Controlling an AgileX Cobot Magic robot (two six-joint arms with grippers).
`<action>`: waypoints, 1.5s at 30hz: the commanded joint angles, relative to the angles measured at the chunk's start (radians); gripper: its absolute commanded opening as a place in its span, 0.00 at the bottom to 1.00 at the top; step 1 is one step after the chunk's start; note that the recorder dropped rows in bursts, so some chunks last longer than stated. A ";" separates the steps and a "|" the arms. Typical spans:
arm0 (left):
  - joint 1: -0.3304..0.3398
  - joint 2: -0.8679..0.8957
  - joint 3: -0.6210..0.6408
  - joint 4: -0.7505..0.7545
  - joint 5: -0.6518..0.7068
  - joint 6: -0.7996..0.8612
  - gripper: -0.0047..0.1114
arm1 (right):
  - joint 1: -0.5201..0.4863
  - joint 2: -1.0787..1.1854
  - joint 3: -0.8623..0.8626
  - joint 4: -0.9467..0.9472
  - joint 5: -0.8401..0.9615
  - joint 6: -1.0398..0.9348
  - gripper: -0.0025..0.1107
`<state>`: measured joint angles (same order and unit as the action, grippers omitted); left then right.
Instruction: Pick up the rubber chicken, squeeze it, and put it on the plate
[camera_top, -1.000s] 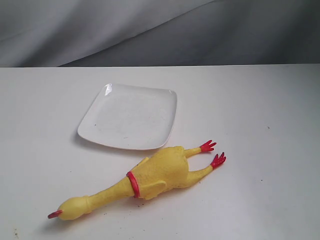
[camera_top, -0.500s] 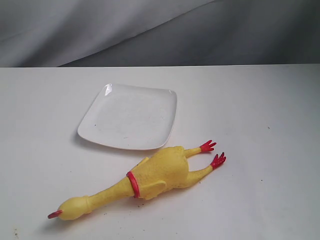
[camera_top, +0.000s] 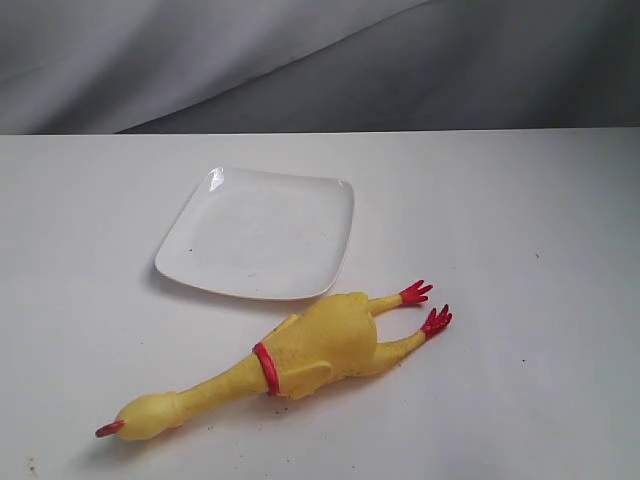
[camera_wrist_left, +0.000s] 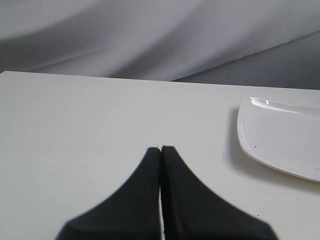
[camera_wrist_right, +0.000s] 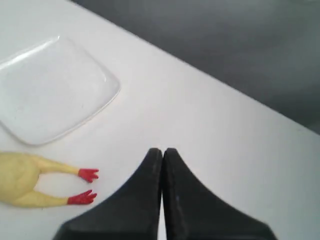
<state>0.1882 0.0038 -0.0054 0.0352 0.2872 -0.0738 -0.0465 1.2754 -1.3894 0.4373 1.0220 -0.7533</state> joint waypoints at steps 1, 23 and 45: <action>0.001 -0.004 0.005 -0.003 -0.002 0.001 0.05 | 0.136 0.079 0.098 0.006 0.014 -0.260 0.02; 0.001 -0.004 0.005 -0.003 -0.002 0.001 0.05 | 0.591 0.482 0.400 -0.090 -0.341 -0.345 0.56; 0.001 -0.004 0.005 -0.003 -0.002 0.001 0.05 | 0.595 0.328 0.398 -0.178 -0.374 -0.307 0.02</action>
<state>0.1882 0.0038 -0.0054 0.0352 0.2872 -0.0716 0.5470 1.7096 -0.9947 0.2637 0.6199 -1.0730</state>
